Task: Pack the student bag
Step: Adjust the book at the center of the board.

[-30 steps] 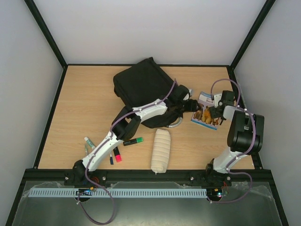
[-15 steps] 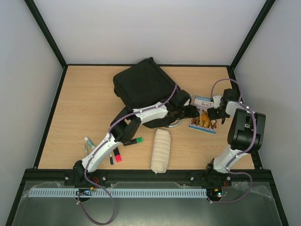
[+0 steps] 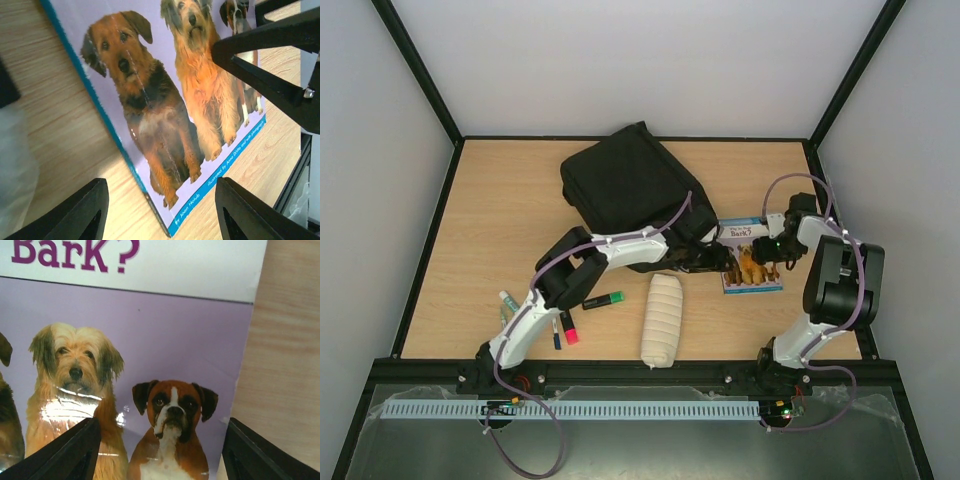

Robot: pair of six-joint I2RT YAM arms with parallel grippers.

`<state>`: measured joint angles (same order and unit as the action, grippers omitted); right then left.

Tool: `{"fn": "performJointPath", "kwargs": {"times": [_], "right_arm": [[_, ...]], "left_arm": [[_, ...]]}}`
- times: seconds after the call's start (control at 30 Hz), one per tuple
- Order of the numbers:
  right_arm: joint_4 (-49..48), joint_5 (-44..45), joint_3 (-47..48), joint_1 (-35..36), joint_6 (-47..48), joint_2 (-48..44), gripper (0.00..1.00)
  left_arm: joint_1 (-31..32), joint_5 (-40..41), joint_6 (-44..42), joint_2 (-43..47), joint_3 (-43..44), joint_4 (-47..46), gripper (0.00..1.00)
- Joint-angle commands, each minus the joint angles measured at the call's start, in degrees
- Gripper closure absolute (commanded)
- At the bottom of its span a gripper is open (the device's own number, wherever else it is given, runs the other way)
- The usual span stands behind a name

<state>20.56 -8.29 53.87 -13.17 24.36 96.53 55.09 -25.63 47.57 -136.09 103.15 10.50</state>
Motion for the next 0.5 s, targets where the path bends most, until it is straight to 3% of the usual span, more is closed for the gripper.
{"fn": "performJointPath", "kwargs": {"times": [0.0, 0.23, 0.47], "right_arm": [[12.67, 1.86, 3.34, -0.86, -4.91, -2.64, 0.33], [12.27, 3.61, 6.69, -0.85, -8.00, -5.81, 0.38], [10.80, -2.81, 4.29, -0.89, -7.96, -2.19, 0.50]], "left_arm": [[0.04, 6.19, 0.07, 6.26, -2.95, 3.18, 0.39], [-0.43, 6.10, 2.51, 5.57, -4.76, -2.37, 0.42], [-0.34, 5.90, 4.89, 1.09, -0.37, -2.69, 0.45]]}}
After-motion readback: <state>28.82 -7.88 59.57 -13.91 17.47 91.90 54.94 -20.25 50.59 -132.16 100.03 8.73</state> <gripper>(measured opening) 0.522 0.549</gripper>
